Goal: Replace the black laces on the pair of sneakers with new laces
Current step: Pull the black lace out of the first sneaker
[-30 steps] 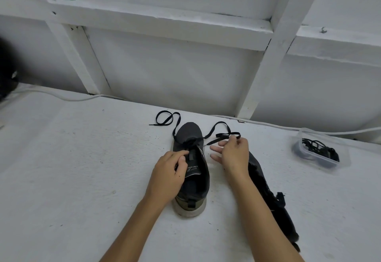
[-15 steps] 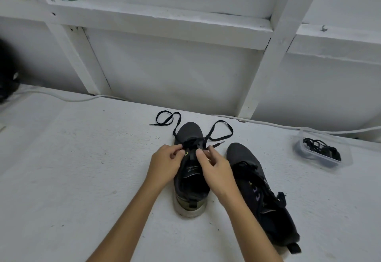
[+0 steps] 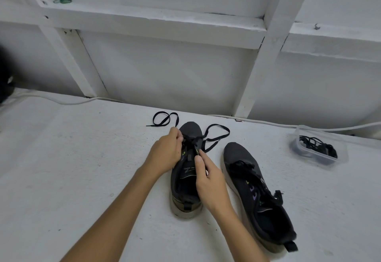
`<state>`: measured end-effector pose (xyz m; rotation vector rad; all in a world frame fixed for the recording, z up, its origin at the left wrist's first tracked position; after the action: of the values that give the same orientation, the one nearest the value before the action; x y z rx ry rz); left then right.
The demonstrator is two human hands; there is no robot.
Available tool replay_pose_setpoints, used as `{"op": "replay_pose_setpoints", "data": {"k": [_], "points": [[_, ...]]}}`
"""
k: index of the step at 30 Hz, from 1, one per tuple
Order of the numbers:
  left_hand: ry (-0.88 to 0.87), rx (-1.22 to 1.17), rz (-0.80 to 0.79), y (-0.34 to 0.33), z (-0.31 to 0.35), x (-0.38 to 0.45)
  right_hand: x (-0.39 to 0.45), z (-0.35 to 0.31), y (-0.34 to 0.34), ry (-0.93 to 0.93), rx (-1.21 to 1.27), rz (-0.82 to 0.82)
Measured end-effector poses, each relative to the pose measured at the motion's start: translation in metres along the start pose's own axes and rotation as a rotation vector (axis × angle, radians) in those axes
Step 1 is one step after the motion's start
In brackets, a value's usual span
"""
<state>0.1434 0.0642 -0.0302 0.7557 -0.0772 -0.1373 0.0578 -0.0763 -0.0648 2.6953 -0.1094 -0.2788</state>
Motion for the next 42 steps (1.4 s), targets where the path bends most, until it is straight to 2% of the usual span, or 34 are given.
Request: {"op": "replay_pose_setpoints", "data": {"k": [4,9,12,18,23,28,33,35,36,39,40,42], "points": [[0.081,-0.256,-0.032,-0.003,-0.015,-0.004,-0.001,0.003,0.002,-0.007,-0.007,0.028],[0.047,-0.220,0.089,0.001,-0.020,-0.010,-0.003,0.002,0.004,-0.021,-0.019,0.046],[0.140,-0.310,0.117,0.007,-0.025,-0.006,-0.003,0.001,0.006,-0.016,-0.030,0.079],[0.228,-0.411,-0.038,-0.007,-0.032,-0.011,-0.006,-0.002,0.007,-0.016,-0.045,0.090],[0.134,-0.335,0.073,-0.001,-0.026,-0.014,-0.007,-0.001,0.008,-0.023,-0.030,0.105],[0.279,-0.529,0.196,0.007,-0.038,-0.012,-0.007,0.003,0.007,-0.032,-0.040,0.112],[0.263,-0.493,0.034,-0.012,-0.037,-0.017,-0.007,-0.002,0.008,-0.037,-0.046,0.109],[0.204,-0.439,0.056,-0.006,-0.034,-0.016,-0.008,-0.003,0.009,-0.039,-0.047,0.114],[0.209,-0.480,0.104,0.000,-0.036,-0.014,-0.008,-0.002,0.010,-0.042,-0.046,0.116],[0.412,-0.873,0.303,0.015,-0.059,-0.014,-0.008,-0.001,0.009,-0.047,-0.047,0.125],[0.450,-0.926,0.311,0.015,-0.063,-0.014,-0.008,-0.001,0.009,-0.049,-0.046,0.127],[0.420,-0.789,0.154,0.006,-0.057,-0.013,-0.008,0.000,0.008,-0.052,-0.042,0.123]]}}
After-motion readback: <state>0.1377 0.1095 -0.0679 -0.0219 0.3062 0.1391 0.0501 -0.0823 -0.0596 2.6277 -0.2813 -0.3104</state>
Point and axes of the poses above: each hand's wrist, its own x-axis towards the middle knuckle, its own y-axis out of the back of the hand, z = x × y, the point moved 10 cm from there along x, towards the middle knuckle, and after that the axes turned 10 degrees about -x, right-handed, at the moved point
